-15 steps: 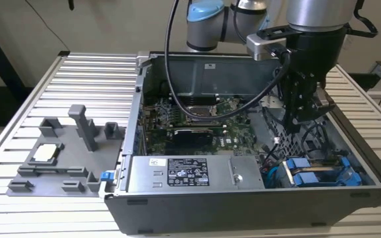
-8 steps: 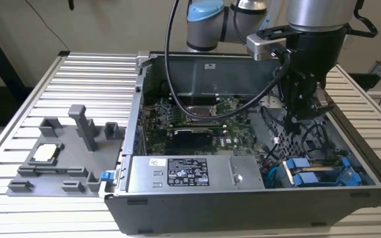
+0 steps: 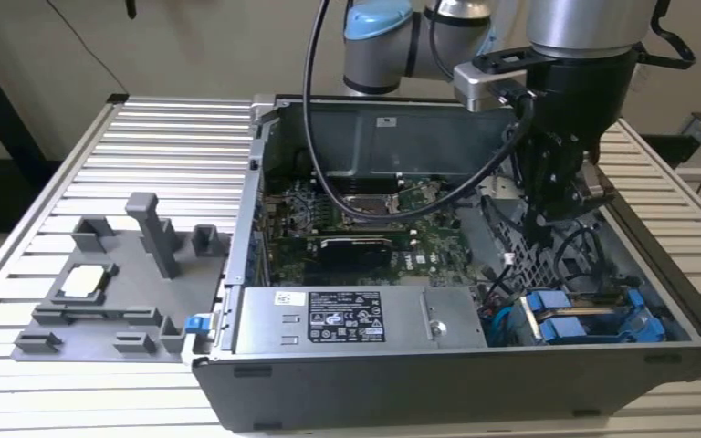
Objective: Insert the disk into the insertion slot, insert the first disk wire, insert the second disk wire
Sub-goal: 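Insert the first disk wire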
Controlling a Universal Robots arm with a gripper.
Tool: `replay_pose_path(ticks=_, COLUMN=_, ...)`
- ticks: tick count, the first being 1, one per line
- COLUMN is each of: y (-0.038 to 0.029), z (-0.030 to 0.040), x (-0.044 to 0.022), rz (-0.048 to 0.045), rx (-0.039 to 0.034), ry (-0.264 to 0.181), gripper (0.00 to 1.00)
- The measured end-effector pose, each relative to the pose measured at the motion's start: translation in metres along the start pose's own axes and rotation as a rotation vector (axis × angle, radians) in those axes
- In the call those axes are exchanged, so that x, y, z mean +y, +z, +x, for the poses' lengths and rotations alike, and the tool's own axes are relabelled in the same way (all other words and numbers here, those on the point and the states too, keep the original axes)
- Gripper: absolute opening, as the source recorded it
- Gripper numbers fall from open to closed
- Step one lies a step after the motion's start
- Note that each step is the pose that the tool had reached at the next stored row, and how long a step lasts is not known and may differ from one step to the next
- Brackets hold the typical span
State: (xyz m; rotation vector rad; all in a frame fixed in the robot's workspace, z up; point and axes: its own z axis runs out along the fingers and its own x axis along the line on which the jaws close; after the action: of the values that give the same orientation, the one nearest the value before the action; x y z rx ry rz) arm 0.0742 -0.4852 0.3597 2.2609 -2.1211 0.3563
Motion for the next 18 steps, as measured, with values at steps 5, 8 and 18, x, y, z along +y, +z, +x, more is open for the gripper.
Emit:
replay_pose_path(ticks=5, y=-0.0001, z=-0.0002, x=0.0000, rz=0.0111, rx=0.0014, ry=0.001, gripper=0.20)
replay_pose_path(ticks=8, y=-0.0001, z=-0.0002, x=-0.0001, rz=0.0146, rx=0.0017, ry=0.001, gripper=0.33)
replay_pose_path(ticks=18, y=0.0003, z=-0.0003, x=0.0000, rz=0.0166, rx=0.0019, ry=0.002, gripper=0.24)
